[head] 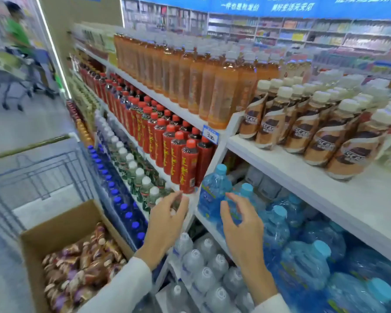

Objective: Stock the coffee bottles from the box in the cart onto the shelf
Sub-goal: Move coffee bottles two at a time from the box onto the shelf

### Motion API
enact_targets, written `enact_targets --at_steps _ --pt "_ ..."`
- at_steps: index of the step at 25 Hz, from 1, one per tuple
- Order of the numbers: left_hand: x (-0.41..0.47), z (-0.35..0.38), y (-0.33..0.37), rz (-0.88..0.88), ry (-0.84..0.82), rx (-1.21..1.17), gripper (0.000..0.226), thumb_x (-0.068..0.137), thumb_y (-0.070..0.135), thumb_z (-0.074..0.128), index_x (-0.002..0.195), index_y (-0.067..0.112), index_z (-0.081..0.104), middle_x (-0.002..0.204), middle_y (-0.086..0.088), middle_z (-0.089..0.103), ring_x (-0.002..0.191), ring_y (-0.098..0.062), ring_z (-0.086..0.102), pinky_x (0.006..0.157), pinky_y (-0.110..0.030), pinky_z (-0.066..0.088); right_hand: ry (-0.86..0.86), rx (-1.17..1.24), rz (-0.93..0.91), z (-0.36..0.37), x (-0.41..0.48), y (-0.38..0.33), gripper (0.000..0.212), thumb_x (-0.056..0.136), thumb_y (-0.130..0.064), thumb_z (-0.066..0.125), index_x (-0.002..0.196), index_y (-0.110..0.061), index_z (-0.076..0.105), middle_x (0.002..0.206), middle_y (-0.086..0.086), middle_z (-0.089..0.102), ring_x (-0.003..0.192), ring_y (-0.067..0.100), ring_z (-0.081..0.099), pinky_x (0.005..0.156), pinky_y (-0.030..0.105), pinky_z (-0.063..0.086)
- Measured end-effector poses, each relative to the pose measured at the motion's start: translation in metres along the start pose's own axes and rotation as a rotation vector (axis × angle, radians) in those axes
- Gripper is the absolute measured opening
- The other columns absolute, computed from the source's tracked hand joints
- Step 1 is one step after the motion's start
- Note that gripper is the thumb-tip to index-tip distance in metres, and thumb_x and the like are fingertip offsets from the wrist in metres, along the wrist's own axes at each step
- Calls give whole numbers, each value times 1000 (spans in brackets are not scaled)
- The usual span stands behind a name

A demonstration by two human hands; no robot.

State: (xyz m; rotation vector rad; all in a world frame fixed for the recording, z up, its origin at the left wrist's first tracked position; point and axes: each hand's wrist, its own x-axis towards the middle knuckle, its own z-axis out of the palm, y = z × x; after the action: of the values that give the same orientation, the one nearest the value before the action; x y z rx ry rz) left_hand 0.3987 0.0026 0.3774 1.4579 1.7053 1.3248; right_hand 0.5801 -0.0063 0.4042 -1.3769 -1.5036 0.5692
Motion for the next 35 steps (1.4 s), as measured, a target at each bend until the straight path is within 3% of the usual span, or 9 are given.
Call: enact_targets --at_steps 6,10,14,18,23,27,29,32,35 --pt "-110 -68 -112 -373 145 65 41 95 49 58 125 22 68 122 8 69 114 -11 64 99 -35 51 -459 -46 179 94 -67 45 37 98 -40 60 131 -25 61 127 -11 61 118 9 57 98 26 44" --pt "-153 -104 -157 -570 237 28 29 95 45 60 119 30 68 119 8 70 111 -12 64 95 -33 52 -650 -61 298 146 -103 58 32 97 -39 61 125 -25 63 121 -9 63 114 11 59 90 24 41" --pt "-168 -138 -199 -749 261 3 66 85 69 55 131 23 64 129 4 66 116 -10 62 97 -31 52 -788 -134 398 201 -123 58 27 94 -39 65 119 -30 66 110 -4 67 107 16 64 93 33 48" --pt "-150 -163 -233 -905 318 -71 42 97 45 59 131 20 62 128 4 64 116 -15 59 95 -28 45 -911 -230 421 252 -123 52 35 95 -44 63 127 -28 63 122 -5 65 111 15 60 96 31 46" --pt "-98 -176 -293 -1148 396 -492 40 93 46 65 122 19 63 128 -5 66 111 -20 63 99 -37 48 -961 -298 431 291 -116 38 32 98 -43 58 128 -31 59 123 -12 62 114 7 54 90 23 37" --pt "-47 -158 -352 -1374 499 -868 54 102 32 55 147 4 44 145 -17 52 133 -33 51 108 -41 43 -998 -298 502 308 -114 41 30 98 -40 60 126 -31 61 124 -15 63 119 5 57 93 22 39" --pt "-25 -143 -379 -1431 489 -957 59 102 35 53 152 9 38 146 -12 50 135 -27 48 103 -37 43 -1029 -291 553 318 -111 46 29 97 -39 61 125 -32 61 124 -16 63 120 3 55 95 20 39" --pt "7 -118 -422 -1499 580 -1030 47 101 34 55 145 22 43 125 -1 54 121 -20 53 85 -29 46 -1072 -311 603 336 -100 62 29 96 -41 62 125 -34 63 123 -23 62 118 -7 53 102 22 41" --pt "35 -98 -461 -1586 735 -1133 75 93 42 67 154 13 33 154 -6 41 141 -26 42 94 -31 46 -1102 -314 639 352 -85 76 25 94 -43 63 118 -40 65 119 -27 64 115 -15 52 103 20 42"
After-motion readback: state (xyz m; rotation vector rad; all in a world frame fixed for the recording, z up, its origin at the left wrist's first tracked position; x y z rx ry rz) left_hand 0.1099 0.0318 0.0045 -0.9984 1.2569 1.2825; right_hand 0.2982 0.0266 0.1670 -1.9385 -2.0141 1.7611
